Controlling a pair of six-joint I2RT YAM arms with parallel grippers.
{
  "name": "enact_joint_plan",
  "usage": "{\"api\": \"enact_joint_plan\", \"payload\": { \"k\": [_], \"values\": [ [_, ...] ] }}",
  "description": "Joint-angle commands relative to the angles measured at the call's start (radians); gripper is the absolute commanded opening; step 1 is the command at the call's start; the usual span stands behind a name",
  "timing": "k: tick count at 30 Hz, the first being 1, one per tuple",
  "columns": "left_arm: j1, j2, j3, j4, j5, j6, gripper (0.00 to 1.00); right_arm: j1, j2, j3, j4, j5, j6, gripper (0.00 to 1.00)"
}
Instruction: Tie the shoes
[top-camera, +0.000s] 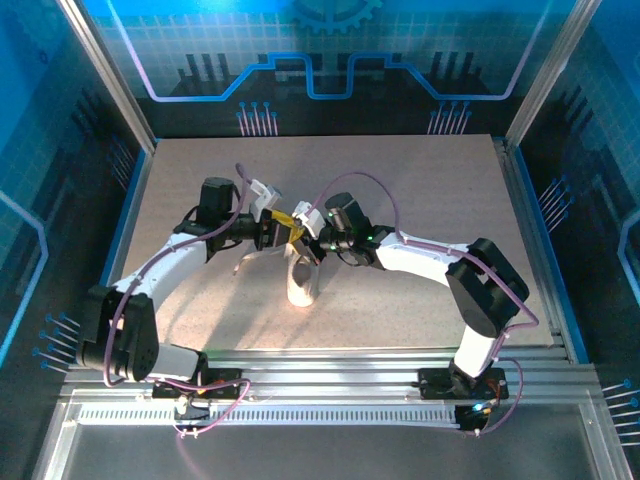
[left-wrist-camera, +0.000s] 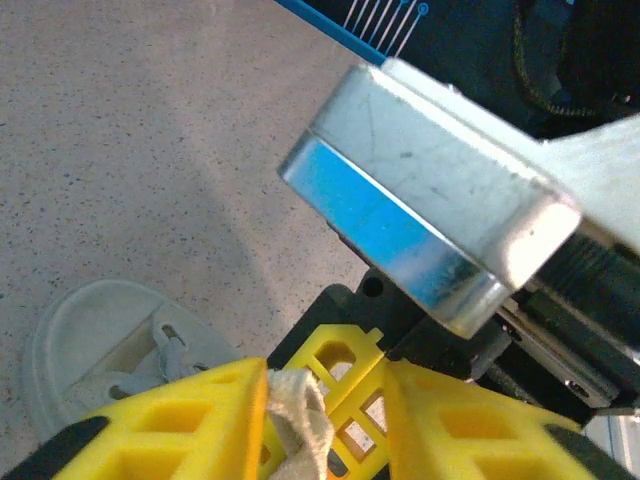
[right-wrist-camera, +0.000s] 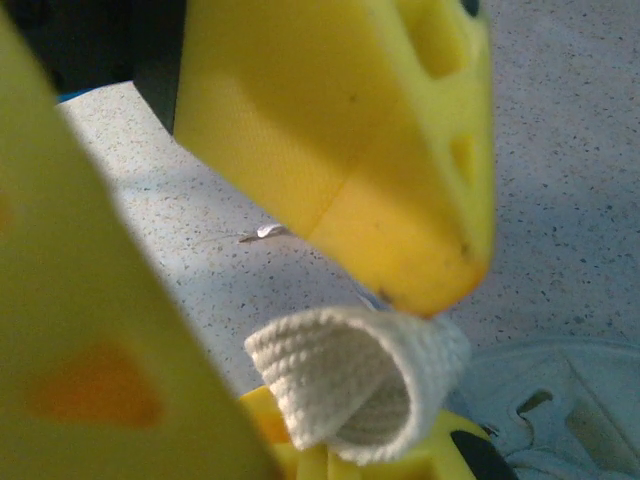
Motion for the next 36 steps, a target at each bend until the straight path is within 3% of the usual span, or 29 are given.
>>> {"api": "enact_joint_plan", "payload": {
  "k": [1,6,9,14,19,22,23,25,28,36],
  "values": [
    [-0.006,0.017,-0.006,-0.007,0.009,0.031,0.31,0.006,-0.036,0.013,-0.009,-0.018,-0.015,0.00],
    [-0.007,0.029,-0.003,-0.010,-0.003,0.033,0.29,0.005,-0.039,0.014,-0.009,-0.019,-0.016,0.00],
    [-0.007,0.017,-0.021,0.018,-0.066,0.017,0.38,0.003,-0.040,0.014,-0.012,-0.018,-0.016,0.00],
    [-0.007,0.005,-0.030,0.042,-0.093,0.004,0.38,0.004,-0.042,0.012,-0.012,-0.021,-0.019,0.00],
    [-0.009,0.025,-0.019,0.043,-0.045,-0.004,0.23,0.004,-0.042,0.011,-0.010,-0.023,-0.019,0.00],
    [-0.011,0.020,-0.023,0.071,-0.020,-0.017,0.00,0.003,-0.046,0.010,-0.013,-0.016,-0.017,0.00],
    [-0.013,0.014,-0.026,0.085,-0.016,-0.028,0.00,0.002,-0.050,0.004,-0.008,-0.007,-0.010,0.03],
    [-0.019,0.000,-0.036,0.123,-0.015,-0.048,0.00,-0.012,-0.073,-0.021,0.022,-0.013,0.029,0.31],
    [-0.028,-0.019,-0.048,0.172,-0.026,-0.084,0.00,-0.044,-0.131,-0.097,0.099,-0.070,0.091,0.47],
    [-0.056,-0.017,-0.060,0.239,-0.052,-0.151,0.00,-0.053,-0.195,-0.163,0.134,0.004,0.142,0.47]
  ]
}}
